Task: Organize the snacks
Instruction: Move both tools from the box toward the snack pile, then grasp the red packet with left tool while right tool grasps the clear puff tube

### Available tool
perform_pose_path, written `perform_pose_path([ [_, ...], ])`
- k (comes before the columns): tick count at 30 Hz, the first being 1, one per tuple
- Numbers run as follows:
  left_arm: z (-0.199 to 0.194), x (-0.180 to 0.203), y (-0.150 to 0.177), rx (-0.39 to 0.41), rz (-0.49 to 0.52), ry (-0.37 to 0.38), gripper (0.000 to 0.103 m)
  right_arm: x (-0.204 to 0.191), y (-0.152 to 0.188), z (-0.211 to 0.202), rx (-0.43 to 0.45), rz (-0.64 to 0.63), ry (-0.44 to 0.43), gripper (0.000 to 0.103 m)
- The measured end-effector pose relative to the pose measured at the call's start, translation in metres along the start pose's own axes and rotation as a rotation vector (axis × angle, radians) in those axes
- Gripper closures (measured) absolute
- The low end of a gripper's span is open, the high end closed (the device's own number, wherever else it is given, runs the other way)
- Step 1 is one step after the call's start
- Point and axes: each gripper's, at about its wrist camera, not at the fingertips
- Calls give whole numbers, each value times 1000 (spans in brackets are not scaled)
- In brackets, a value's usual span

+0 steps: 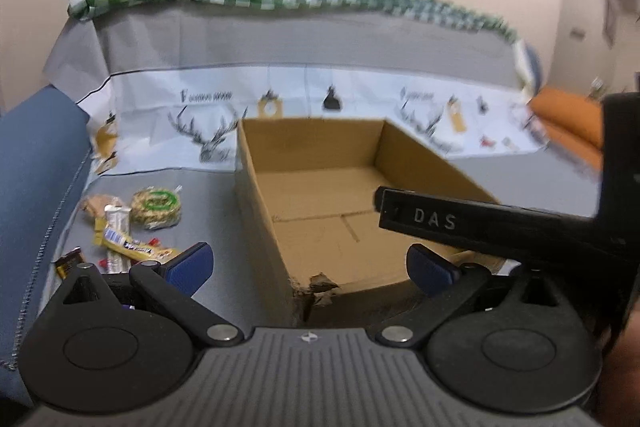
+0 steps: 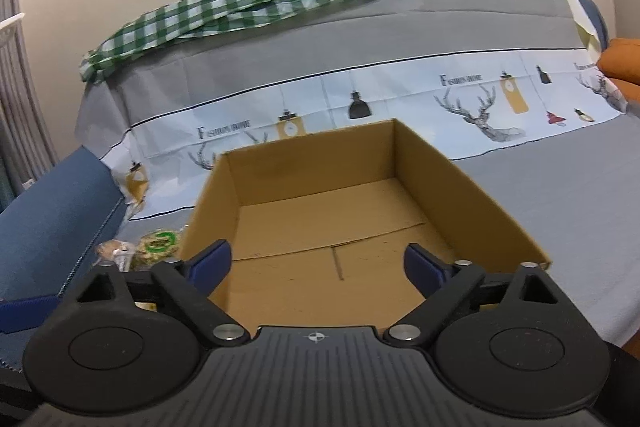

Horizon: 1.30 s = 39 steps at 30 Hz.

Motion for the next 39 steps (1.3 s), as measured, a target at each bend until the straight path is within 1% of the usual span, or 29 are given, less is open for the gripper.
perform_pose_path([
  [1,-1,-5,2,8,-4,10,3,-4,2,1,-3,-2,-14,23],
  [2,-3,-14,5,18,-4,20,9,-7,3,1,-4,1,-29,27],
  [3,-6,-23,7,28,-1,23,36,-11,4,1,-5,3,-51,37],
  [4,-7,-32,8,24,5,17,59,-13,5,1,-13,-2,-74,47],
  [5,-8,-43,11,15,15,11,69,-18,6,2,-17,-8,-106,50],
  [6,-10,-55,14,11,31,9,83,-23,7,2,-17,-12,-144,54],
  [7,-11,-67,18,6,51,-2,85,-28,8,2,-21,-24,-179,56],
  [8,-12,-78,22,-6,74,-36,85,-34,10,1,-22,-40,-221,57],
  [9,-11,-91,27,-27,92,-99,85,-41,13,1,-27,-59,-261,58],
  [10,-8,-101,30,-47,82,-143,85,-48,15,1,-37,-82,-297,58],
  [13,7,-134,52,-144,-63,-295,85,-72,25,0,-64,-143,-403,57],
  [15,23,-143,66,-238,-131,-392,84,-91,36,2,-81,-185,-453,57],
  [17,29,-147,66,-243,-171,-450,75,-109,49,11,-119,-245,-466,57],
  [18,33,-147,67,-257,-185,-479,67,-117,55,15,-133,-264,-473,57],
  [20,46,-147,69,-307,-193,-507,65,-130,68,26,-166,-310,-460,57],
  [22,58,-148,70,-352,-199,-533,44,-138,78,38,-190,-344,-437,55],
  [23,62,-148,71,-370,-194,-535,44,-142,84,46,-202,-366,-427,54],
  [24,69,-148,71,-399,-179,-549,43,-145,89,51,-207,-383,-417,51],
  [25,75,-149,73,-425,-160,-565,41,-147,93,57,-209,-400,-402,46],
  [26,83,-148,75,-454,-143,-586,41,-149,98,66,-217,-416,-386,43],
  [27,91,-145,75,-488,-121,-626,41,-151,101,75,-231,-428,-374,40],
  [29,102,-149,81,-531,-95,-676,40,-151,106,85,-253,-436,-357,38],
  [30,109,-151,82,-554,-87,-692,37,-154,109,92,-261,-449,-338,37],
  [33,116,-153,84,-556,-93,-718,36,-158,117,111,-306,-481,-294,35],
  [36,119,-156,85,-556,-98,-707,38,-159,122,122,-346,-492,-272,35],
  [37,118,-158,85,-555,-110,-694,41,-158,122,123,-331,-478,-284,37],
  [38,114,-159,84,-553,-122,-682,44,-158,122,123,-336,-477,-289,41],
  [39,113,-162,85,-549,-142,-666,52,-157,121,122,-342,-475,-300,56],
])
Point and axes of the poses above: each gripper's, at about its wrist camera, not at the fingertips, and z roughly the way its jaws point, x to its right, y to its underside, and after that the axes turned 8 degrees about z, right-handed
